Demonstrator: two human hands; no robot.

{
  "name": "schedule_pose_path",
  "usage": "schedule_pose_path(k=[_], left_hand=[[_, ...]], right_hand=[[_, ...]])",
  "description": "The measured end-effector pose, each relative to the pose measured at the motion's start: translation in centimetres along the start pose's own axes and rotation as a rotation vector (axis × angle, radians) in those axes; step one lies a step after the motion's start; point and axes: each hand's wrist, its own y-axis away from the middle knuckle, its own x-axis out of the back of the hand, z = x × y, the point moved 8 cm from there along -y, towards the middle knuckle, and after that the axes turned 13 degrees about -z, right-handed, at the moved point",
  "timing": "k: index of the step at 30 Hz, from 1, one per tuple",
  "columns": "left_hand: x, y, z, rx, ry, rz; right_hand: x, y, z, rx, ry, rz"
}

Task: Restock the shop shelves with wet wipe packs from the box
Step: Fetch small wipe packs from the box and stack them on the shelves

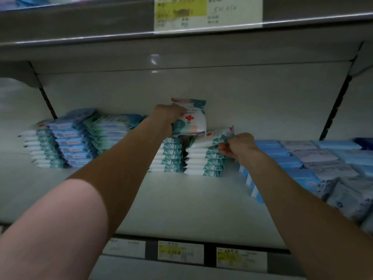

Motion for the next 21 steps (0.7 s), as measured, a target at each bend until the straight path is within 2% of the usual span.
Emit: schedule_pose_path(k=[5,9,15,17,19,21], left_hand=[[-0.1,-1.4,-0.3,0.033,-0.025,-0.022],[-0.1,-2.0,-0.4,0.036,-0.056,-0.024],[-0.2,-2.3,-0.2,0.037,-0.058,-0.079],[-0.4,-2.1,0.2,0.035,-0.077,-0.117],[-0.9,-1.9,0.5,0.041,-0.071,-0.167],[-1.8,-1.5,0.7,0.052,-0.077,-0.234]], right_hand=[[-0.5,-1.3,0.7,-0.027,0.110,-0.014],[0.1,-1.6,-0.5,0.087,0.542,0.098],[0.3,-1.2,-0.8,0.072,0.758,0.043],[1.1,-0.3,-3.1,0.104,0.910,0.102],[1.7,0.9,-6.5,0.254,0.819,0.178],[1.4,1.5,-8.4,0.326,0.414,0.067]])
